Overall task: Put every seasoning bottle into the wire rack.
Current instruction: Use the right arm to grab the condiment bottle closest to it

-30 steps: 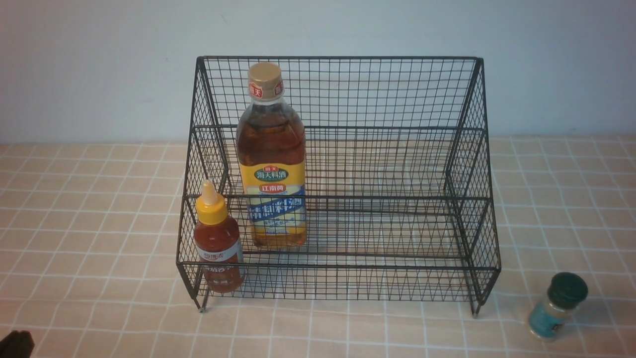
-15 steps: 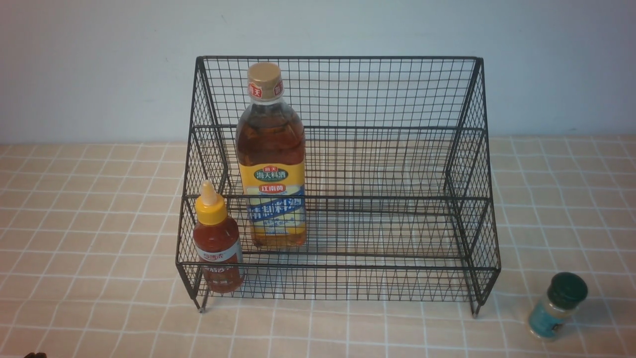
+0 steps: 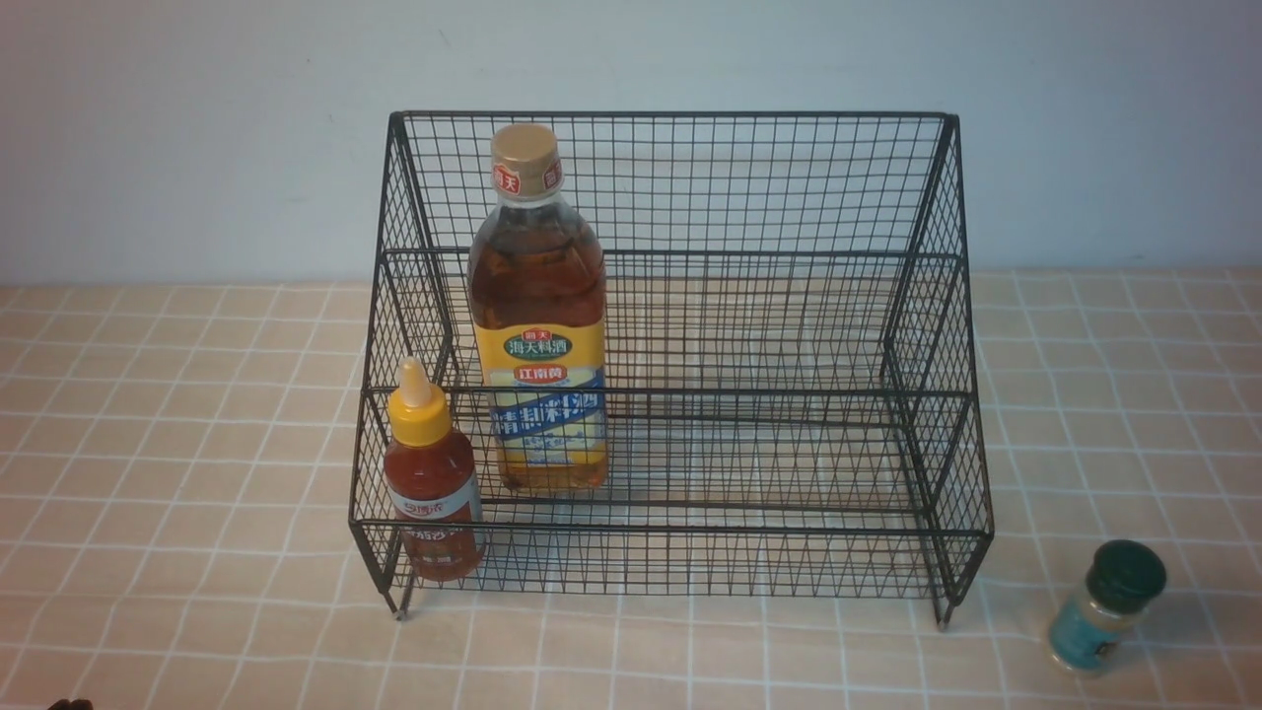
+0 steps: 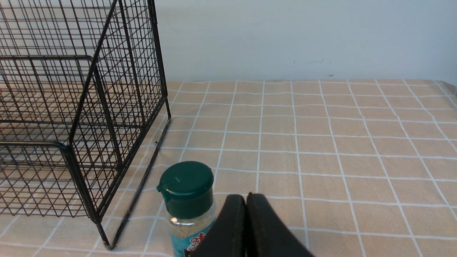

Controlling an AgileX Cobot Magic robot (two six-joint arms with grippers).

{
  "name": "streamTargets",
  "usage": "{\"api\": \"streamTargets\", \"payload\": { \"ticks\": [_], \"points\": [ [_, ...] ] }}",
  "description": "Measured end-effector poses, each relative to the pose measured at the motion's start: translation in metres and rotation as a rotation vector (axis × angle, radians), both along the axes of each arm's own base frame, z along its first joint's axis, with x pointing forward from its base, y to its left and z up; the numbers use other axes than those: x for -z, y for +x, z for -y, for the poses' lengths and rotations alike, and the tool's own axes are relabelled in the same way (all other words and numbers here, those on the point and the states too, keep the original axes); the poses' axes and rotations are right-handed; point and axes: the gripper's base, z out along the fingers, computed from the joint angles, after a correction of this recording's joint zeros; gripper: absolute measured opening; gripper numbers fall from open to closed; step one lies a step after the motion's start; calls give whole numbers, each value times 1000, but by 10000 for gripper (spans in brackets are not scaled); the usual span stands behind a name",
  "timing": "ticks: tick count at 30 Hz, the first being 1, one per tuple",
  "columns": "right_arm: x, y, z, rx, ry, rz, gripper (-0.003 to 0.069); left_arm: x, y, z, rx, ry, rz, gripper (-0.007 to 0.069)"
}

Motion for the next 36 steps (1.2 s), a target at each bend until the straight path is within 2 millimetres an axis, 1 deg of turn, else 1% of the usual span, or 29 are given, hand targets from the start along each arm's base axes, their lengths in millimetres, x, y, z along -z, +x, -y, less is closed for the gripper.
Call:
{"api": "streamTargets", "payload": {
  "ticks": [8, 11, 13, 16, 18, 22, 27, 28, 30, 31, 32, 33, 34, 36],
  "points": [
    [-1, 0, 0, 0, 20, 6, -11, 0, 0, 0, -1, 0, 0, -7],
    [-5, 1, -2, 3, 143, 63, -11, 0, 0, 0, -1, 0, -1, -7],
    [-13, 2, -2, 12, 290, 144, -11, 0, 0, 0, -1, 0, -1, -7],
    [-25, 1, 1, 40, 584, 264, -11, 0, 0, 0, -1, 0, -1, -7],
    [-28, 1, 3, 56, 703, 308, -11, 0, 0, 0, -1, 0, -1, -7],
    [-31, 1, 6, 72, 789, 339, -11, 0, 0, 0, -1, 0, -1, -7],
    [-35, 0, 8, 82, 851, 376, -11, 0, 0, 0, -1, 0, -2, -7],
    [-39, -1, 7, 69, 862, 369, -11, 0, 0, 0, -1, 0, -2, -7],
    [-62, -6, 1, 5, 833, 358, -11, 0, 0, 0, -1, 0, -2, -7],
    [-79, -9, -3, -38, 775, 334, -11, 0, 0, 0, -1, 0, -2, -7],
    [-87, -11, -3, -48, 760, 342, -11, 0, 0, 0, -1, 0, -2, -7],
    [-108, -12, -8, -84, 684, 293, -11, 0, 0, 0, -1, 0, -2, -7],
    [-127, -9, -13, -115, 622, 202, -11, 0, 0, 0, -1, 0, -2, -7],
    [-146, 1, -20, -151, 516, 41, -11, 0, 0, 0, -1, 0, -2, -7]
  ]
}}
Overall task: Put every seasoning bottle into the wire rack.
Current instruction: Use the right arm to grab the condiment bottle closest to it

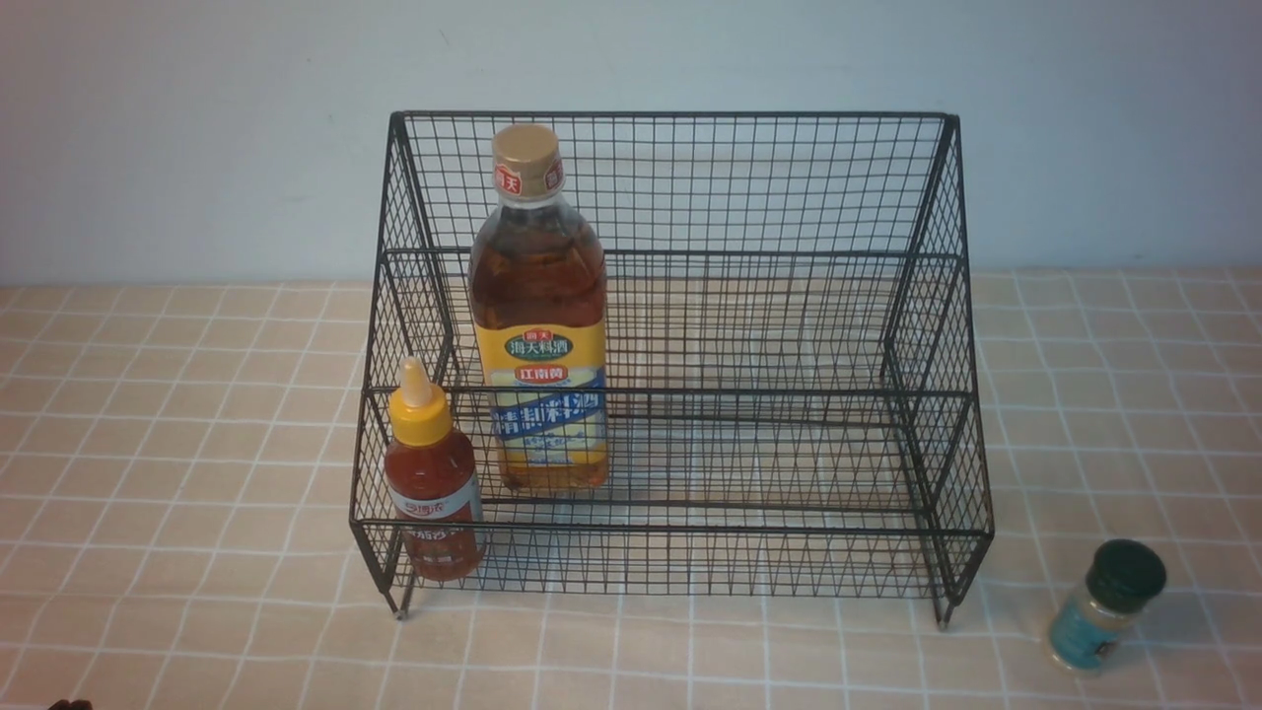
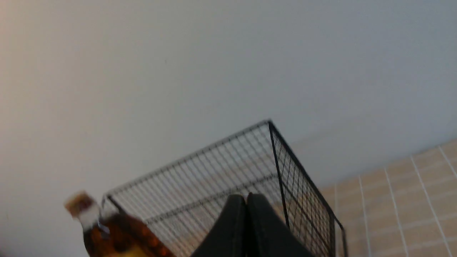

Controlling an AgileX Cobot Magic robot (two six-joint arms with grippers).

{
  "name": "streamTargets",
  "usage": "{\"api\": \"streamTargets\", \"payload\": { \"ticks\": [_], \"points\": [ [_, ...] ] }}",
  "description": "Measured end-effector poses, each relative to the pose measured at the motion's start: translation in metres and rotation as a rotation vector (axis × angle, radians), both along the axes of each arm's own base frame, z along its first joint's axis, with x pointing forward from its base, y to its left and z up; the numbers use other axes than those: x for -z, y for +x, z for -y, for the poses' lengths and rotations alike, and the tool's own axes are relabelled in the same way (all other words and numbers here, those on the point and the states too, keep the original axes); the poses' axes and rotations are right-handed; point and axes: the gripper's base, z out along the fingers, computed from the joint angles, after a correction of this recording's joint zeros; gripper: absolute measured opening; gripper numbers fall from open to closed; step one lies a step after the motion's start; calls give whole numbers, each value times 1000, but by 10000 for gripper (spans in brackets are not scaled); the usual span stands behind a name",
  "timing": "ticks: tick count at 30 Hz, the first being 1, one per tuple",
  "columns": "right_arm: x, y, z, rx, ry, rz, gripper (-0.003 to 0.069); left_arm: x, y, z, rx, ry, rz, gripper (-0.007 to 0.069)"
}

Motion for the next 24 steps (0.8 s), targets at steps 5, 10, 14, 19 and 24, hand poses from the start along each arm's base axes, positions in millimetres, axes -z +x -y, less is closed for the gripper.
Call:
{"api": "streamTargets", "payload": {
  "ticks": [5, 10, 14, 19, 24],
  "points": [
    [-18, 40, -9, -177, -267, -374, -11, 0, 0, 0, 0, 0, 0, -7],
    [-2, 89, -9, -279, -383, -715, -8, 0, 0, 0, 0, 0, 0, -7],
    [29, 125, -6, -348, -513, -925, 29, 0, 0, 0, 0, 0, 0, -7],
    [51, 144, -6, -367, -582, -1009, 140, 0, 0, 0, 0, 0, 0, -7],
    [56, 163, -8, -329, -595, -933, 328, 0, 0, 0, 0, 0, 0, -7]
  ]
}}
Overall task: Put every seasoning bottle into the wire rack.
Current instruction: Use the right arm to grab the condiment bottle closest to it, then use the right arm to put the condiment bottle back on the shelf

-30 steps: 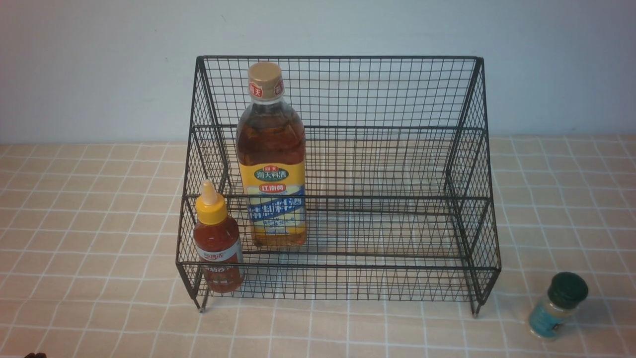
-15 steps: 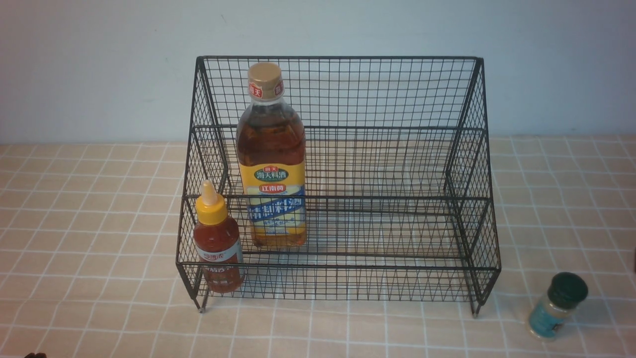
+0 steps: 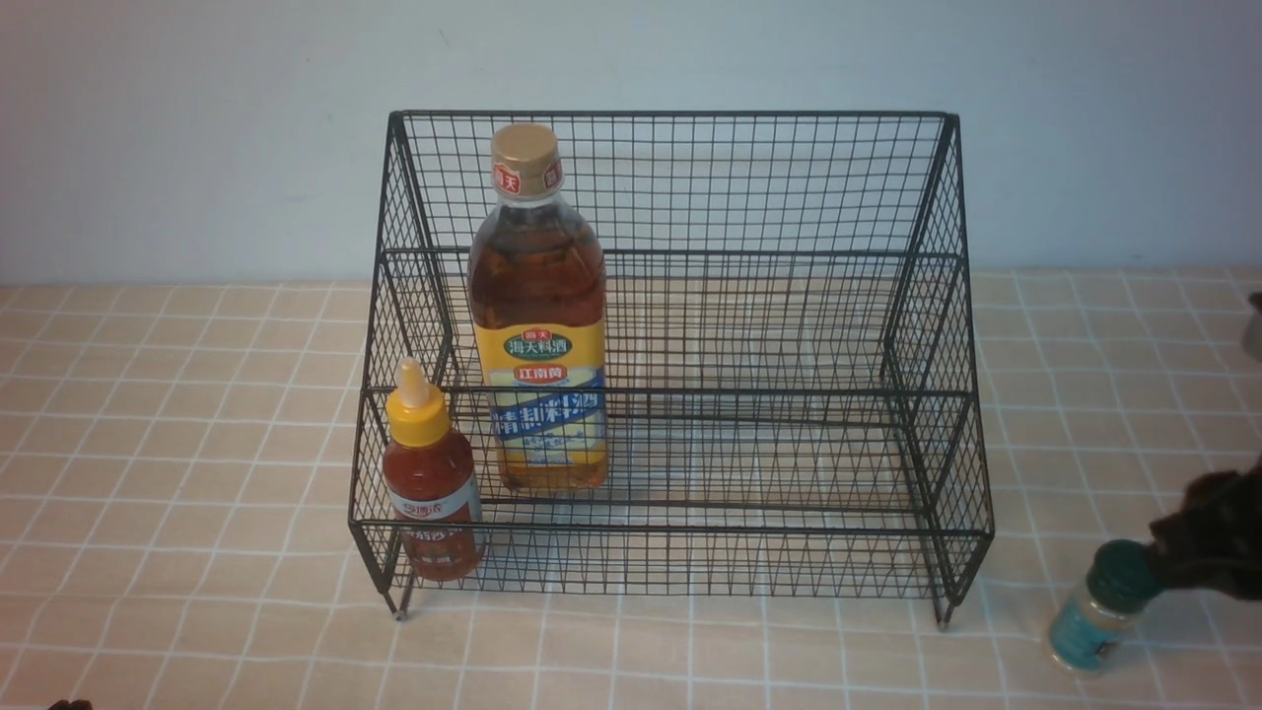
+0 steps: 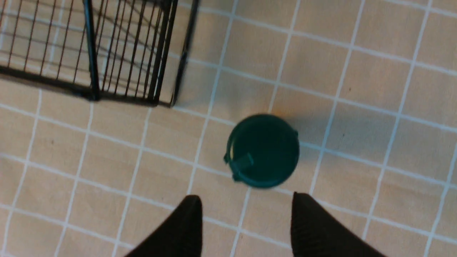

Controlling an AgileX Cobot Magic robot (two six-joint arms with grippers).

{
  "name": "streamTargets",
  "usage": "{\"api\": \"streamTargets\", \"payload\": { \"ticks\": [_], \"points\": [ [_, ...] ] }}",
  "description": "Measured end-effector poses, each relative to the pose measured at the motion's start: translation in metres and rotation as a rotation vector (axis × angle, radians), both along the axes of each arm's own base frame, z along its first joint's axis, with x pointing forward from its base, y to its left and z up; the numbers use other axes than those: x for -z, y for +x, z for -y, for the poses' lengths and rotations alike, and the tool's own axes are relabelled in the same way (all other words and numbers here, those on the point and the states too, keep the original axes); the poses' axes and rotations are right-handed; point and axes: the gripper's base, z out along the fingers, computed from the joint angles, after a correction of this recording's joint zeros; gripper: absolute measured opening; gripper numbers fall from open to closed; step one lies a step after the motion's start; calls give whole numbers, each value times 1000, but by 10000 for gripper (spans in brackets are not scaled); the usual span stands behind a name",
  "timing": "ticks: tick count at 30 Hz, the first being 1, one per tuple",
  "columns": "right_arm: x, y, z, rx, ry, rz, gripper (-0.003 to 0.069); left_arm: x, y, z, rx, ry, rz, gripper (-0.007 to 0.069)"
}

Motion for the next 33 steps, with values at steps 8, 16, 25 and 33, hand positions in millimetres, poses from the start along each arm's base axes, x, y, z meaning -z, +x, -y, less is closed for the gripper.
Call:
{"api": "streamTargets", "payload": {
  "ticks": [8, 16, 25, 33],
  "points": [
    [32, 29, -1, 22, -8, -52, 563, 0, 0, 0, 0, -1, 0, -7],
    [65, 44, -2, 29, -25, -153, 500, 0, 0, 0, 0, -2, 0, -7],
    [39, 40, 0, 2, -47, -148, 339, 0, 0, 0, 0, -2, 0, -7],
    [-53, 20, 1, -23, -34, 6, 339, 0, 0, 0, 0, -2, 0, -7]
  ]
}}
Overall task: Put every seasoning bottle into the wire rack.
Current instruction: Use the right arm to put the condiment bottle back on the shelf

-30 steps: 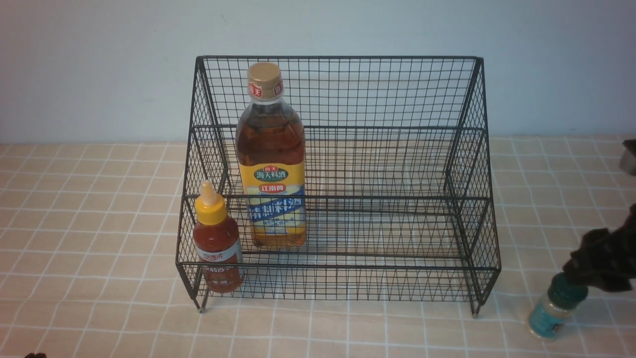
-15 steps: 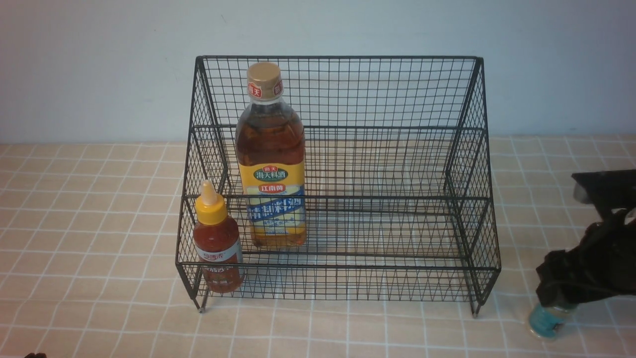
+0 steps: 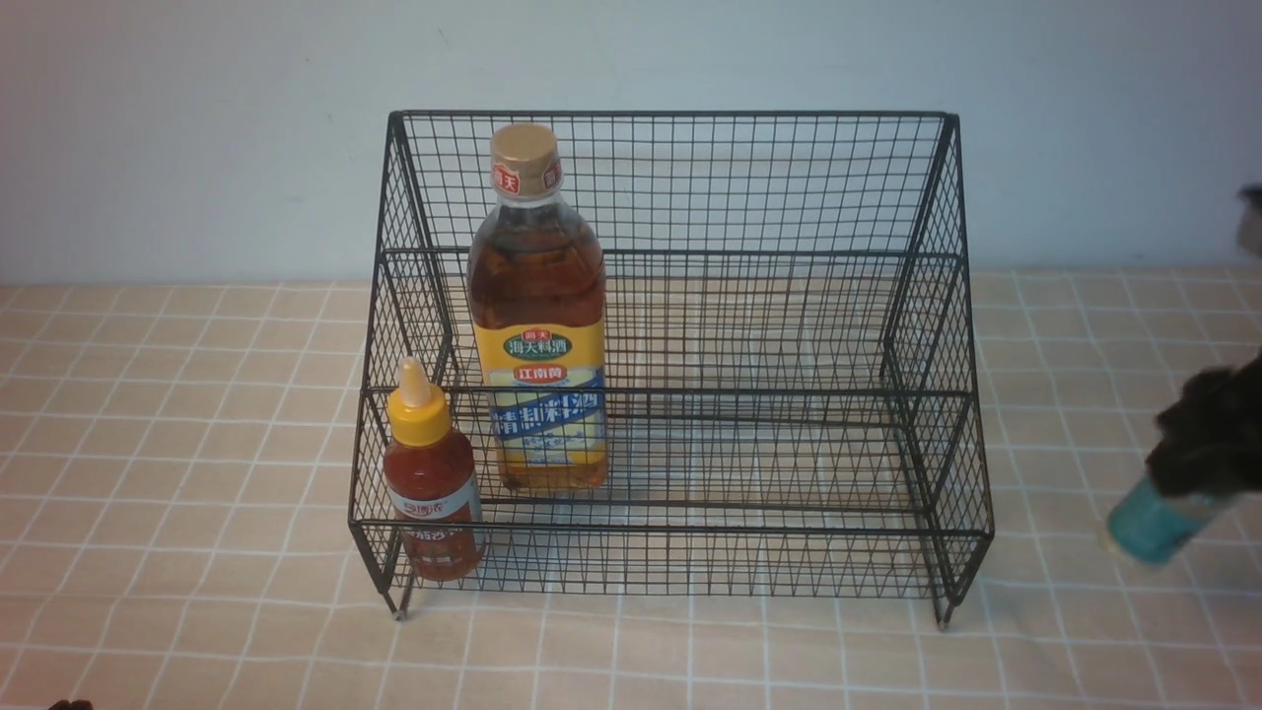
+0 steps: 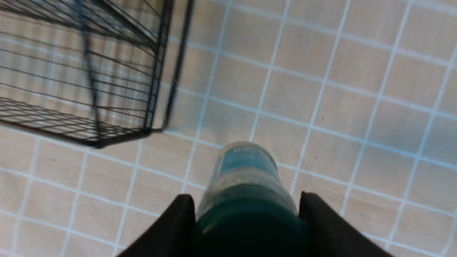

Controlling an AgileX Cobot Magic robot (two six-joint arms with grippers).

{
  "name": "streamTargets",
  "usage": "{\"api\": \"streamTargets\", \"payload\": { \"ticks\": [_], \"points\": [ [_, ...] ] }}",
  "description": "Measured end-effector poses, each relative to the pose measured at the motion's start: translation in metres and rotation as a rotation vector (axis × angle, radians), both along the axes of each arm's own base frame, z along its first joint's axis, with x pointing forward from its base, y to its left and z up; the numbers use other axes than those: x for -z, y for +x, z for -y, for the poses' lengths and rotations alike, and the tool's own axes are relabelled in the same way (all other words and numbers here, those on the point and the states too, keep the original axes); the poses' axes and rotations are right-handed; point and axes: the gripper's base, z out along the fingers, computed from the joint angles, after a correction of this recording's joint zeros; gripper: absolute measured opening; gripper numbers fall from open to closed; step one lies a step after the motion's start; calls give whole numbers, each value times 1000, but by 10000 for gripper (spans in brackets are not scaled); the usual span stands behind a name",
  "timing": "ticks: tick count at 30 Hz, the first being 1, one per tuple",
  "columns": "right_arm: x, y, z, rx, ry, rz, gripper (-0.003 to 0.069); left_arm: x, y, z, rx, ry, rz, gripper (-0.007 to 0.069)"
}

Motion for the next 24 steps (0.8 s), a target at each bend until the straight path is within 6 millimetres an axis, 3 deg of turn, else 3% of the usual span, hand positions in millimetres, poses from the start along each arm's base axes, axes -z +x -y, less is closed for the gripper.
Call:
{"api": "streamTargets", "payload": {
  "ticks": [3, 5, 8, 13, 16, 24],
  "points": [
    [-43, -15, 1, -11, 12, 130, 339, 0, 0, 0, 0, 0, 0, -7],
    [-60, -23, -1, -14, 49, 187, 339, 0, 0, 0, 0, 0, 0, -7],
    [-69, -26, -8, -27, 121, 205, 339, 0, 0, 0, 0, 0, 0, -7],
    [-67, -25, -26, -78, 180, 175, 339, 0, 0, 0, 0, 0, 0, -7],
    [-61, -23, -48, -103, 184, 142, 339, 0, 0, 0, 0, 0, -1, -7],
    [-34, -1, -93, -127, 127, 111, 339, 0, 0, 0, 0, 0, 0, -7]
  ]
}}
